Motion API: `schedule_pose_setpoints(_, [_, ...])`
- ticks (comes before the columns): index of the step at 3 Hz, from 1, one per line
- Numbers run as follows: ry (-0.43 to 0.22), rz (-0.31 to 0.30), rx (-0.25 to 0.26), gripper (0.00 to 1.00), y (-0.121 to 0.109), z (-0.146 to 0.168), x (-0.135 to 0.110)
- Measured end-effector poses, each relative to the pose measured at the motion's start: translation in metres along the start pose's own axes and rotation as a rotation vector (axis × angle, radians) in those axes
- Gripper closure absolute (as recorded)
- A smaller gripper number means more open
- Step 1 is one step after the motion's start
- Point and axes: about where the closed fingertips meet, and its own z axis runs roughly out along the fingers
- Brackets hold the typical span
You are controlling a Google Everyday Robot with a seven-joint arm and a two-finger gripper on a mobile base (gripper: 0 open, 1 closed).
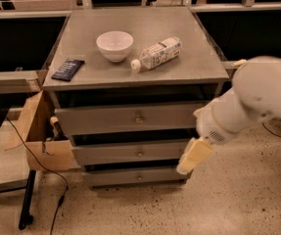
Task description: Open bottom drawer
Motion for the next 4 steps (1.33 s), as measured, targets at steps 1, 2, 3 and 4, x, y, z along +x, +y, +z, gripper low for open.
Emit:
schedule_pose_setpoints(1, [-0.044, 0.046, -0.077, 0.0, 0.022, 0.098, 0.0])
schedule_pose_setpoints(2, [-0.095, 0.063, -0.032, 0.0, 0.009, 0.117, -0.008])
schedule_pose_setpoints(3, [-0.095, 0.063, -0.032, 0.0, 0.009, 0.117, -0.008])
schedule_pose_setpoints(4, [-0.039, 0.027, -0.05, 0.0, 0.009, 0.142, -0.001])
